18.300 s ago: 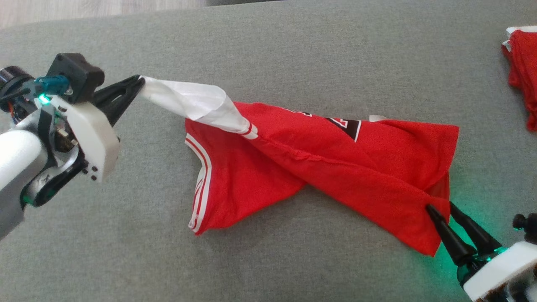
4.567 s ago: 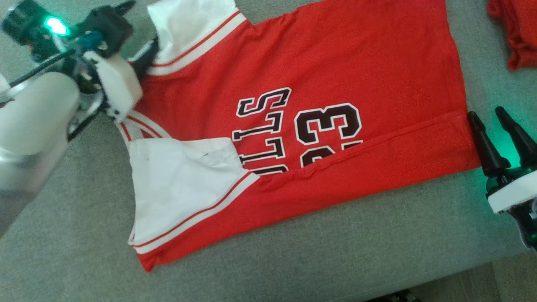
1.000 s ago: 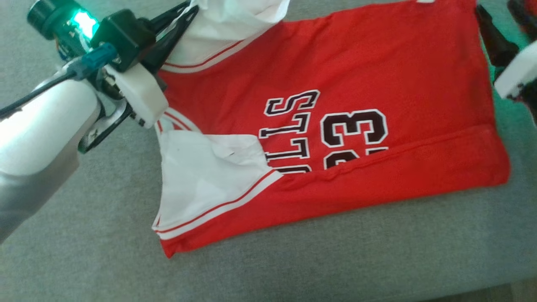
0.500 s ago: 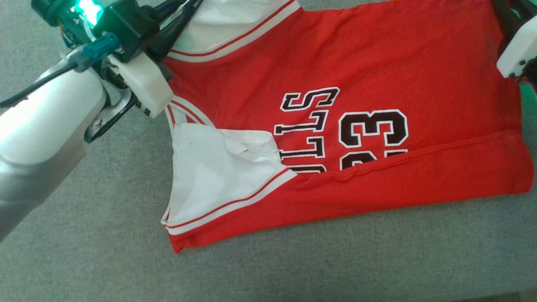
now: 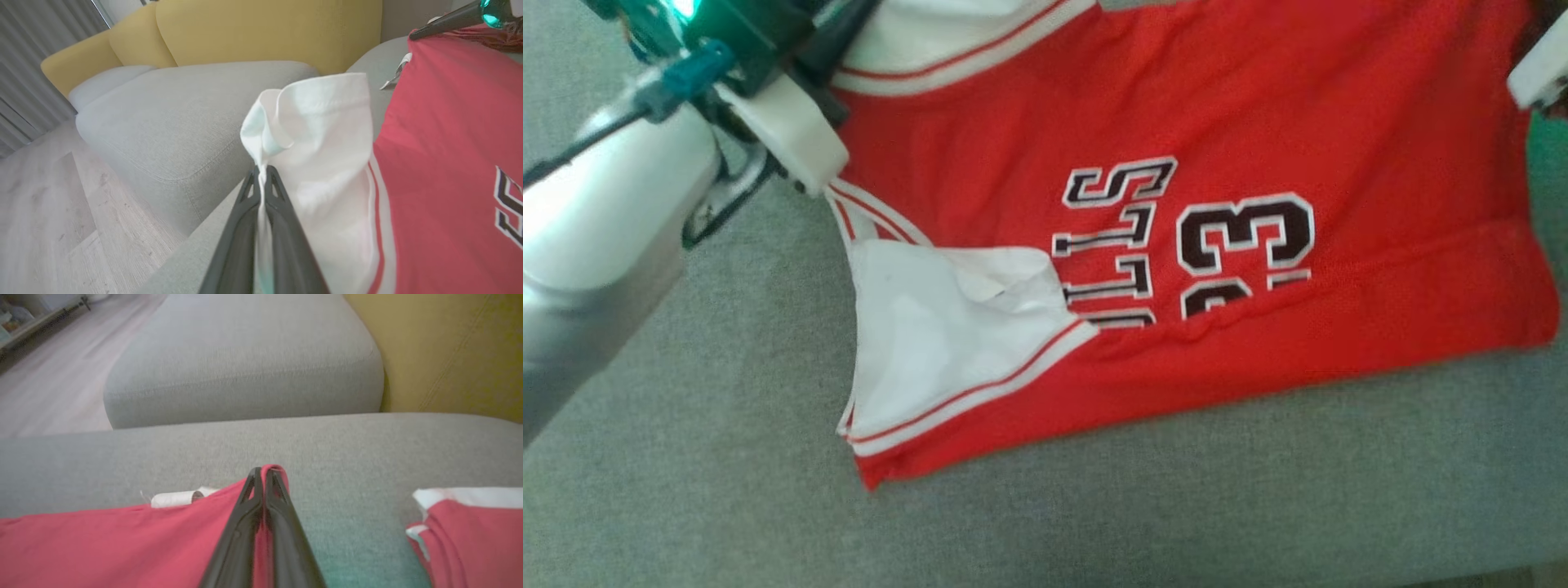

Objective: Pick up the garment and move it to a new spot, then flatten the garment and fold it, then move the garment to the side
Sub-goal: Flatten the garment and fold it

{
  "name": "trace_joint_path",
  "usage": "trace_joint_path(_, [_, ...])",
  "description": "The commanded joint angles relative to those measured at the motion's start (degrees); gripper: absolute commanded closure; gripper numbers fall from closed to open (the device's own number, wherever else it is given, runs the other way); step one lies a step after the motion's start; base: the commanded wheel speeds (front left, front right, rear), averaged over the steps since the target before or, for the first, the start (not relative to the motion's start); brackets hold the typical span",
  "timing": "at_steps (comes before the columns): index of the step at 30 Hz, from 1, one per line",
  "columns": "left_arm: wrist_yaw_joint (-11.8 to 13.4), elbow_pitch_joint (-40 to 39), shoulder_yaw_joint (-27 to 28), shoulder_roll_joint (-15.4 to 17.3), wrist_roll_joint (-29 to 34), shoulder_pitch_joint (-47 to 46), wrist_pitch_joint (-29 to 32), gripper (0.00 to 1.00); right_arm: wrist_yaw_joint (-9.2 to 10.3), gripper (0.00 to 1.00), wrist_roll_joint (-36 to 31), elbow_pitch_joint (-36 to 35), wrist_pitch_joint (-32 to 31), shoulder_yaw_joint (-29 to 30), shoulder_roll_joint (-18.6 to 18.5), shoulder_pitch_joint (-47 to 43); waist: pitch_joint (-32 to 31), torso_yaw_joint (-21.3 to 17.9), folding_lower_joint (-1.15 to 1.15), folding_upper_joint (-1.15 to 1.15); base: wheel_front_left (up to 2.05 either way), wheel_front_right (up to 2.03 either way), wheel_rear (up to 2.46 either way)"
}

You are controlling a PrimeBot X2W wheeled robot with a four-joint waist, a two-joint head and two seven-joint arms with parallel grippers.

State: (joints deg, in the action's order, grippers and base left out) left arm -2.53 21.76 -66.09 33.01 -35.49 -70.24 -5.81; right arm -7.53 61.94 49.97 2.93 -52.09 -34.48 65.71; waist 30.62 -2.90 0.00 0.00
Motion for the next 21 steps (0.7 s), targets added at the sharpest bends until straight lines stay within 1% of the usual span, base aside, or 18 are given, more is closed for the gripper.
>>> trace_joint_path(1, [0.4, -0.6, 3.6, 1.6, 0.5, -3.9, -0.8, 1.00, 0.04, 1.00, 0.7, -1.0, 1.0, 0.7, -2.0, 0.6, -0.1, 0.0, 0.00, 0.00, 0.00, 0.00, 0.00])
trace_joint_path(6, [1.7, 0.9, 5.0, 1.3, 1.5, -4.9, -5.4, 1.00, 0.04, 1.00, 4.4, -5.1, 3.8, 1.5, -5.1, -0.9, -0.8, -0.2, 0.00, 0.00, 0.00, 0.00, 0.00])
trace_joint_path(12, [1.4, -0.9, 4.1, 1.9, 1.7, -1.8, -7.3, 1.00, 0.04, 1.00, 7.9, -11.5, 5.4, 0.3, -9.5, -6.6, -2.1, -0.1, 0.00, 0.00, 0.00, 0.00, 0.00])
trace_joint_path(16, [2.4, -4.0, 3.5, 3.3, 2.1, 1.6, -8.1, 1.00, 0.04, 1.00, 9.7, -15.6, 7.0, -0.6, -12.1, -11.1, -2.9, 0.1, 0.00, 0.00, 0.00, 0.00, 0.00])
trace_joint_path(21, [4.2, -9.2, 2.7, 6.1, 2.7, 6.7, -8.6, 1.00, 0.04, 1.00, 11.5, -20.2, 9.5, -0.9, -15.0, -16.3, -3.7, 0.3, 0.00, 0.00, 0.00, 0.00, 0.00])
